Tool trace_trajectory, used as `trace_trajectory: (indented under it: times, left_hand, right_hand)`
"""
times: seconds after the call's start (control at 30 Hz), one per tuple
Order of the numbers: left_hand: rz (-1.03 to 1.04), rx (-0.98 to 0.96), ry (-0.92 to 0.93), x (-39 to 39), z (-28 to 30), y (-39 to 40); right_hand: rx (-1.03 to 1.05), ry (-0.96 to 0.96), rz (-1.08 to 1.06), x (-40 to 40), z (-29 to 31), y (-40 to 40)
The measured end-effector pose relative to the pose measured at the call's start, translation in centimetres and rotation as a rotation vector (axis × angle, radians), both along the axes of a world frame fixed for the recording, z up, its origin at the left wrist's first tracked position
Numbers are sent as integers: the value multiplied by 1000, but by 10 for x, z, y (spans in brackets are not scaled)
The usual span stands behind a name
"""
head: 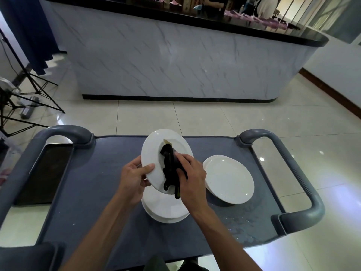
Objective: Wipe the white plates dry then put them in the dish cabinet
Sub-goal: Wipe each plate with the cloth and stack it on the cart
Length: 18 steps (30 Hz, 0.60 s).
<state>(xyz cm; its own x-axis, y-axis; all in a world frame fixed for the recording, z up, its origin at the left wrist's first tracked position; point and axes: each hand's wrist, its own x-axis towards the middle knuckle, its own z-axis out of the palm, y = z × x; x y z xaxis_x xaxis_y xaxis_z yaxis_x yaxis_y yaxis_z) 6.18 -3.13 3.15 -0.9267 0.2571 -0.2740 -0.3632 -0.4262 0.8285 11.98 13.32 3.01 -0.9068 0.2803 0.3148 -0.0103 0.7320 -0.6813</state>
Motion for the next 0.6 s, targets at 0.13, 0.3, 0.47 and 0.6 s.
trace_trajectory:
  times: [0.13, 0.3, 0.47, 0.6]
  left_hand:
    - [-23, -38, 46, -1, 6, 5]
    - [-81, -82, 128, 1, 15, 12]
    - [-121, -108, 169, 1, 19, 11]
    - [-155, -136, 197, -2, 20, 5]
  right_hand:
    - [-7, 21, 23, -7, 12, -4]
    - [19, 74, 43, -26, 34, -4]
    - [130, 118, 67, -40, 47, 0]
    - [149, 93, 41, -48, 48, 1]
